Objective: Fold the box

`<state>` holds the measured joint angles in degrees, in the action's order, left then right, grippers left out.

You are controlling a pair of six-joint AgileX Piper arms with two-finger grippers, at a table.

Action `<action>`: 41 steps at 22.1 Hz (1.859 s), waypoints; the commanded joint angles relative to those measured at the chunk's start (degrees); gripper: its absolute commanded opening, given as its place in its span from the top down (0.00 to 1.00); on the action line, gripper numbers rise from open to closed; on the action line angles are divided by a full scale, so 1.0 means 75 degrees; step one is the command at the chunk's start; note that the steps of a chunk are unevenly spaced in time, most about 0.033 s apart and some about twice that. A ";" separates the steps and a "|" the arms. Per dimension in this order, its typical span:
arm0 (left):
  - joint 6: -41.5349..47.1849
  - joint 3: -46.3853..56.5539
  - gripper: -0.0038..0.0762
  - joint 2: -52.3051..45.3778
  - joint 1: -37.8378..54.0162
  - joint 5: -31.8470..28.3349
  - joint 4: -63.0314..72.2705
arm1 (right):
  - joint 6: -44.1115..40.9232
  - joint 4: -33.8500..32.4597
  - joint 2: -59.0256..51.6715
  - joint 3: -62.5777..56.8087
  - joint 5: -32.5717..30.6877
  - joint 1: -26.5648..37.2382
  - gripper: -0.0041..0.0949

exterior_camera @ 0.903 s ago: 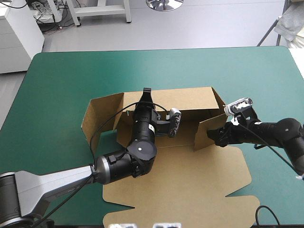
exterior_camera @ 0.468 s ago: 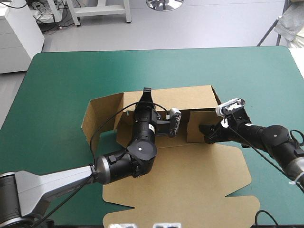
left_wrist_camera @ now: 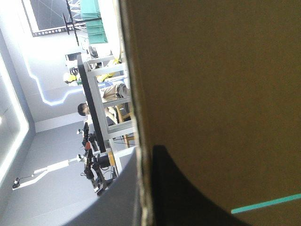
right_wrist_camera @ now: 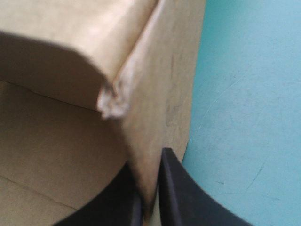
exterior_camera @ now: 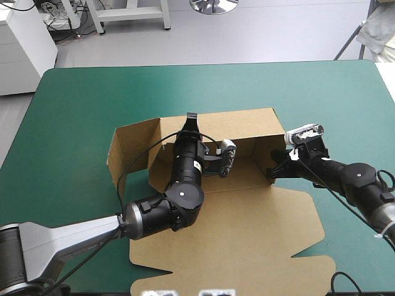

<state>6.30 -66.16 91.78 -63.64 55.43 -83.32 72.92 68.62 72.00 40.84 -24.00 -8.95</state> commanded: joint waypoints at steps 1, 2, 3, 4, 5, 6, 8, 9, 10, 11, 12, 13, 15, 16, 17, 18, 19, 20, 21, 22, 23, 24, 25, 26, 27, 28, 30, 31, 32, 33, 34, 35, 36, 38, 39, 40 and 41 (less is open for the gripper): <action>0.0099 -0.0186 0.94 -0.0329 0.0011 -0.0038 -0.0324 | 0.0196 0.0662 -0.0186 0.0232 -0.0236 0.0000 0.98; 0.0099 -0.0186 0.91 -0.0329 0.0011 -0.0038 -0.0324 | 0.0196 0.0646 -0.0186 0.0232 -0.0236 0.0000 0.98; 0.0063 -0.0186 0.80 -0.0329 0.0011 -0.0181 -0.0338 | 0.0196 0.0646 -0.0186 0.0232 -0.0236 0.0000 0.98; 0.0063 -0.0186 0.73 -0.0329 0.0011 -0.0203 -0.0357 | 0.0180 0.0646 -0.0186 0.0232 -0.0192 0.0000 0.98; 0.0118 -0.0186 0.60 -0.0329 0.0011 -0.0374 -0.0505 | 0.0106 0.0646 -0.0186 0.0232 -0.0093 0.0000 0.98; 0.0152 -0.0186 0.56 -0.0329 0.0011 -0.0409 -0.0644 | 0.0092 0.0646 -0.0186 0.0232 -0.0051 0.0000 0.98; 0.0551 -0.0186 0.47 -0.0329 0.0011 -0.0583 -0.1011 | 0.0054 0.0698 -0.0168 0.0232 0.0038 0.0000 0.98; 0.0965 -0.0186 0.47 -0.0329 0.0011 -0.0773 -0.1128 | 0.0054 0.0739 -0.0162 0.0232 0.0233 0.0000 0.98; 0.1102 -0.0186 0.47 -0.0329 0.0011 -0.0826 -0.1128 | 0.0112 0.0868 -0.0162 0.0245 0.0480 0.0000 0.98; 0.1102 -0.0186 0.47 -0.0329 -0.0047 -0.0809 -0.1128 | 0.0203 0.0998 -0.0162 0.0259 0.0733 0.0000 0.98; 0.1102 -0.0186 0.47 -0.0329 -0.0173 -0.0751 -0.1128 | 0.0218 0.1016 -0.0089 0.0332 0.0970 0.0000 0.98; 0.1102 -0.0186 0.47 -0.0329 -0.0358 -0.0648 -0.1187 | 0.0347 0.0984 0.0009 0.0426 0.1097 0.0000 0.98; 0.1102 -0.0186 0.47 -0.0329 -0.0845 -0.0350 -0.1268 | 0.0396 0.0984 0.0395 0.0739 0.1168 0.0000 0.98; 0.1102 -0.0186 0.47 -0.0329 -0.1133 -0.0093 -0.1268 | 0.0164 0.0984 0.0743 0.1012 0.1168 0.0000 0.98; 0.1153 -0.0186 0.47 -0.0329 -0.1309 0.0156 -0.1233 | -0.0011 0.0963 0.0978 0.1214 0.1168 0.0000 0.98; 0.1330 -0.0186 0.47 -0.0329 -0.1399 0.0302 -0.1217 | -0.0146 0.0963 0.1179 0.1394 0.1150 0.0000 0.98; 0.1670 -0.0186 0.47 -0.0329 -0.1466 0.0441 -0.1207 | -0.0287 0.0963 0.1342 0.1563 0.1114 0.0000 0.98; 0.1893 -0.0186 0.47 -0.0329 -0.1495 0.0577 -0.1187 | -0.0394 0.0963 0.1435 0.1682 0.1075 0.0000 0.98; 0.2025 -0.0186 0.47 -0.0329 -0.1495 0.0686 -0.1096 | -0.0772 0.0845 0.1486 0.1754 0.1060 0.0000 0.98; 0.2112 -0.0186 0.47 -0.0329 -0.1507 0.0703 -0.1000 | -0.1167 0.0590 0.1500 0.1791 0.1003 0.0000 0.98; 0.2112 -0.0186 0.47 -0.0329 -0.1507 0.0703 -0.0869 | -0.1517 0.0272 0.1522 0.1833 0.0953 0.0000 0.98; 0.2112 -0.0186 0.47 -0.0329 -0.1507 0.0703 -0.0724 | -0.1951 -0.0189 0.1558 0.1915 0.0835 0.0000 0.98; 0.2126 -0.0186 0.49 -0.0329 -0.1507 0.0703 -0.0540 | -0.2407 -0.0733 0.1590 0.1993 0.0667 0.0000 0.98; 0.2126 -0.0186 0.54 -0.0329 -0.1507 0.0686 -0.0336 | -0.2820 -0.1263 0.1628 0.2077 0.0550 0.0000 0.98; 0.2126 -0.0186 0.63 -0.0329 -0.1507 0.0686 -0.0085 | -0.3325 -0.1771 0.1660 0.2165 0.0461 0.0000 0.98; 0.2126 -0.0204 0.75 -0.0340 -0.1507 0.0686 0.0233 | -0.3740 -0.2174 0.1692 0.2248 0.0388 0.0000 0.98; 0.2126 -0.0278 0.96 -0.0340 -0.1494 0.0648 0.0873 | -0.4143 -0.2645 0.1708 0.2408 0.0264 0.0000 0.98; 0.2107 -0.0333 0.95 -0.0346 -0.1494 0.0572 0.1192 | -0.4257 -0.2789 0.1708 0.2472 0.0218 0.0000 0.98; 0.2107 -0.0379 0.95 -0.0384 -0.1478 0.0431 0.1517 | -0.4353 -0.2835 0.1708 0.2542 0.0159 0.0000 0.98; 0.2107 -0.0450 0.96 -0.0422 -0.1433 0.0255 0.1876 | -0.4354 -0.2851 0.1708 0.2578 0.0117 0.0000 0.98; 0.2107 -0.0501 0.96 -0.0526 -0.1368 0.0051 0.2235 | -0.4391 -0.2851 0.1708 0.2611 0.0094 0.0000 0.98; 0.2107 -0.0600 0.96 -0.0637 -0.1230 -0.0283 0.2802 | -0.4446 -0.2851 0.1708 0.2609 0.0094 0.0000 0.98; 0.2107 -0.0712 0.96 -0.0903 -0.0873 -0.0807 0.3600 | -0.4465 -0.2851 0.1708 0.2609 0.0001 0.0000 0.98; 0.2042 -0.0774 0.96 -0.1456 -0.0106 -0.1510 0.5063 | -0.4510 -0.2866 0.1708 0.2609 -0.0083 0.0000 0.98; 0.1927 -0.0774 0.96 -0.1714 0.0259 -0.1747 0.5536 | -0.4567 -0.2866 0.1708 0.2609 -0.0090 0.0000 0.98; 0.1240 -0.0774 0.96 -0.2147 0.0809 -0.2066 0.6714 | -0.4667 -0.2938 0.1708 0.2609 -0.0122 0.0000 0.98; 0.0828 -0.0774 0.96 -0.2404 0.1096 -0.2250 0.7319 | -0.4686 -0.2987 0.1708 0.2609 -0.0138 0.0000 0.98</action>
<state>18.24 -70.03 80.11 -60.16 43.82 -37.91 39.65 45.39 86.61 58.86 -22.66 -9.00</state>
